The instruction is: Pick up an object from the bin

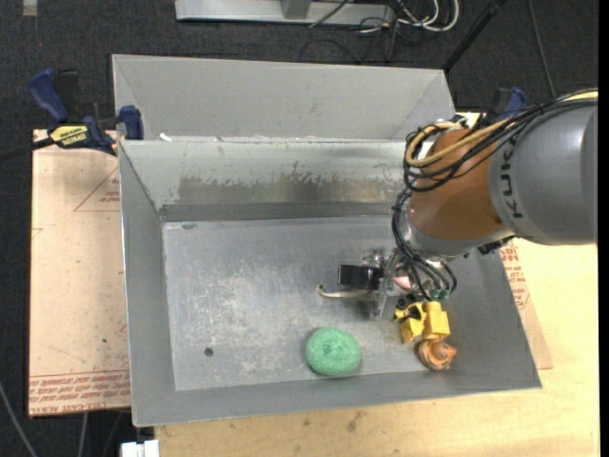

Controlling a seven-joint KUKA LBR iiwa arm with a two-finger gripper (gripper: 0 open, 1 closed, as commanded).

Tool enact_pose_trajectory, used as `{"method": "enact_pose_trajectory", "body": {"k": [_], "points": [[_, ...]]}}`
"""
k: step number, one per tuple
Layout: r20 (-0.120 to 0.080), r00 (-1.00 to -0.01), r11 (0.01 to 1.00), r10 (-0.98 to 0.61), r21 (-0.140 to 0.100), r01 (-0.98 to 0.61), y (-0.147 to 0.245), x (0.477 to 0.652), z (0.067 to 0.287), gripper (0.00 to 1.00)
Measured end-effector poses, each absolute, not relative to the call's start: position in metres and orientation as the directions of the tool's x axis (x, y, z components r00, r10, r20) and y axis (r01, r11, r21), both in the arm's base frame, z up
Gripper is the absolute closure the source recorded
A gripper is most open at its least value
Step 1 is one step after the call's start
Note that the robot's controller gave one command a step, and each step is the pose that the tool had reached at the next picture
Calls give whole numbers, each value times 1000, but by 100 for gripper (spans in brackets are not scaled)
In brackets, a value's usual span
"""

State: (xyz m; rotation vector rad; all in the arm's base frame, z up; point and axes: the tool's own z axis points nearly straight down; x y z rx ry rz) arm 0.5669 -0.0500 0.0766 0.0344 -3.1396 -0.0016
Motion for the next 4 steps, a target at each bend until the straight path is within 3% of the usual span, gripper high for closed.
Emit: {"method": "enact_pose_trajectory", "body": {"k": [2, 3, 4], "points": [[-4, -1000, 1000, -21, 1, -21, -50, 568, 90, 100], [4, -1000, 1000, -21, 2, -21, -50, 566, 98, 100], [4, -1000, 1000, -21, 2, -21, -50, 566, 119, 100]]}}
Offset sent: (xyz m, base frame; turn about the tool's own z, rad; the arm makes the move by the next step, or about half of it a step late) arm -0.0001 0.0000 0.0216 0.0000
